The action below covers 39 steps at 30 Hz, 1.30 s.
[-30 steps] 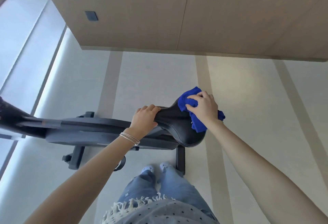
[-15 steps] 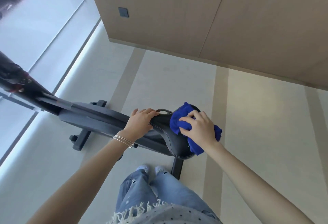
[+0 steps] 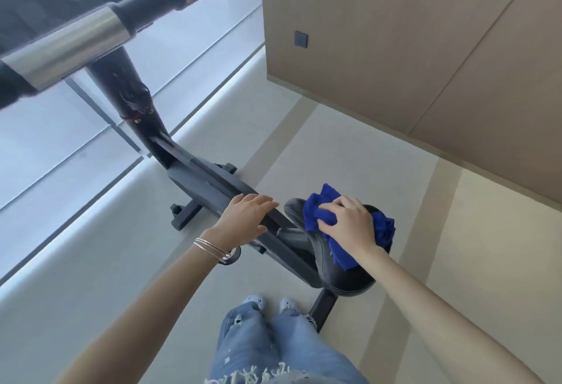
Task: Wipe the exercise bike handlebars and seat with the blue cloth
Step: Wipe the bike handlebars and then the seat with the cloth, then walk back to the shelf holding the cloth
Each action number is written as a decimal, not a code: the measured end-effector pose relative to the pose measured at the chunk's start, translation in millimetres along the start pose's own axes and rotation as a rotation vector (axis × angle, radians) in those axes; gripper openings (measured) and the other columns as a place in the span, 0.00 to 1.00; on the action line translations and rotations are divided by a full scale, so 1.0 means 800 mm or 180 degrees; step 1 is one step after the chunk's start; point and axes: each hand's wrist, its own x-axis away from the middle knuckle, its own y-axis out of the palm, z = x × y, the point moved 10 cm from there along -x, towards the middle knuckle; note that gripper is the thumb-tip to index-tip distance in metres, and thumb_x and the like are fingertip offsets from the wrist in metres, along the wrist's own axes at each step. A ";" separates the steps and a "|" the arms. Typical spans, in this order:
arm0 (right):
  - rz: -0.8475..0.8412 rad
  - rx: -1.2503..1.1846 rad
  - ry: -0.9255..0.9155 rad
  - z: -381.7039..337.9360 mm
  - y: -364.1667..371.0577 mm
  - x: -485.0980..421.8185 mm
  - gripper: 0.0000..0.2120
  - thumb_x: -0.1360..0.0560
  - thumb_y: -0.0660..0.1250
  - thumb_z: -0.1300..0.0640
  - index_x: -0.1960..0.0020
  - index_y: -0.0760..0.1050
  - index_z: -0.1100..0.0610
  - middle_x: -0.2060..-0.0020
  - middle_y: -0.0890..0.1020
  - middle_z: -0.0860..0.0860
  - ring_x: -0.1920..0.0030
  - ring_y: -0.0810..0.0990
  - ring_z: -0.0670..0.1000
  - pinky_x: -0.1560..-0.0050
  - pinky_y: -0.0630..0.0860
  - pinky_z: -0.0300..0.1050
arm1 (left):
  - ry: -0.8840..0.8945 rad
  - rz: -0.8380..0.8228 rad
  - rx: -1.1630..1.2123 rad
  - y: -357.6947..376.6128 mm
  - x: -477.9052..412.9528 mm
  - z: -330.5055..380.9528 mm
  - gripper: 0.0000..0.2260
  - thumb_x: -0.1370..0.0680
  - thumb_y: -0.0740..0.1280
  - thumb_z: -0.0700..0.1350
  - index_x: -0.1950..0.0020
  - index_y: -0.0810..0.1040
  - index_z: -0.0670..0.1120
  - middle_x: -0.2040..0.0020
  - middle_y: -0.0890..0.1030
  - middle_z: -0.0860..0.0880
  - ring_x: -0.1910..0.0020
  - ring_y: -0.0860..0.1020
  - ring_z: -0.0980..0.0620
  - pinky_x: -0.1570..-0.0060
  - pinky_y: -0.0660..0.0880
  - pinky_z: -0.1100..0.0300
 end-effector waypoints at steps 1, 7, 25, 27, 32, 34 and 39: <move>-0.0009 0.0024 -0.0149 -0.003 0.000 0.014 0.12 0.35 0.72 0.54 0.51 0.81 0.49 0.58 0.79 0.49 0.55 0.76 0.54 0.55 0.75 0.48 | -0.0005 0.0055 -0.0015 -0.003 0.004 -0.001 0.26 0.24 0.66 0.47 0.27 0.61 0.53 0.27 0.65 0.53 0.29 0.62 0.50 0.29 0.56 0.50; -0.0618 -0.0033 -0.0234 -0.023 -0.001 0.042 0.12 0.32 0.70 0.51 0.49 0.80 0.47 0.55 0.78 0.45 0.53 0.74 0.50 0.57 0.66 0.40 | 0.0031 0.0493 -0.0173 -0.045 0.029 -0.010 0.25 0.23 0.65 0.49 0.27 0.61 0.52 0.28 0.66 0.52 0.29 0.62 0.50 0.29 0.56 0.51; 0.0659 -0.0297 0.0194 -0.151 -0.058 0.112 0.15 0.30 0.70 0.50 0.44 0.79 0.49 0.54 0.76 0.46 0.50 0.72 0.47 0.52 0.72 0.40 | 0.0621 0.1105 -0.0366 -0.085 0.125 -0.030 0.22 0.24 0.66 0.50 0.31 0.68 0.49 0.33 0.73 0.48 0.32 0.68 0.45 0.33 0.62 0.47; 0.0770 -0.0289 0.0440 -0.144 -0.051 0.144 0.15 0.30 0.70 0.50 0.44 0.79 0.49 0.54 0.76 0.46 0.50 0.72 0.48 0.54 0.70 0.39 | 0.0904 0.1100 -0.0496 -0.072 0.133 -0.016 0.21 0.29 0.71 0.48 0.36 0.74 0.47 0.40 0.79 0.46 0.38 0.74 0.43 0.39 0.69 0.46; 0.1002 -0.0283 0.1162 -0.117 -0.044 0.234 0.15 0.30 0.70 0.49 0.44 0.79 0.48 0.54 0.76 0.45 0.50 0.73 0.48 0.56 0.68 0.38 | 0.1532 0.1026 -0.0630 -0.042 0.149 0.035 0.22 0.35 0.76 0.49 0.43 0.79 0.46 0.49 0.83 0.46 0.47 0.80 0.42 0.47 0.76 0.46; 0.1100 -0.0299 0.1441 -0.107 -0.043 0.275 0.14 0.30 0.70 0.49 0.44 0.79 0.48 0.54 0.76 0.45 0.49 0.73 0.48 0.55 0.67 0.37 | 0.1797 0.0954 -0.0636 -0.031 0.156 0.066 0.22 0.35 0.76 0.50 0.44 0.79 0.45 0.48 0.82 0.46 0.47 0.79 0.42 0.47 0.76 0.46; 0.1226 -0.0298 0.2152 -0.076 -0.042 0.372 0.15 0.29 0.69 0.48 0.43 0.78 0.47 0.52 0.77 0.45 0.47 0.72 0.48 0.53 0.66 0.38 | 0.2424 0.0848 -0.0525 -0.010 0.176 0.151 0.20 0.32 0.73 0.52 0.43 0.78 0.46 0.47 0.82 0.46 0.46 0.79 0.42 0.45 0.74 0.46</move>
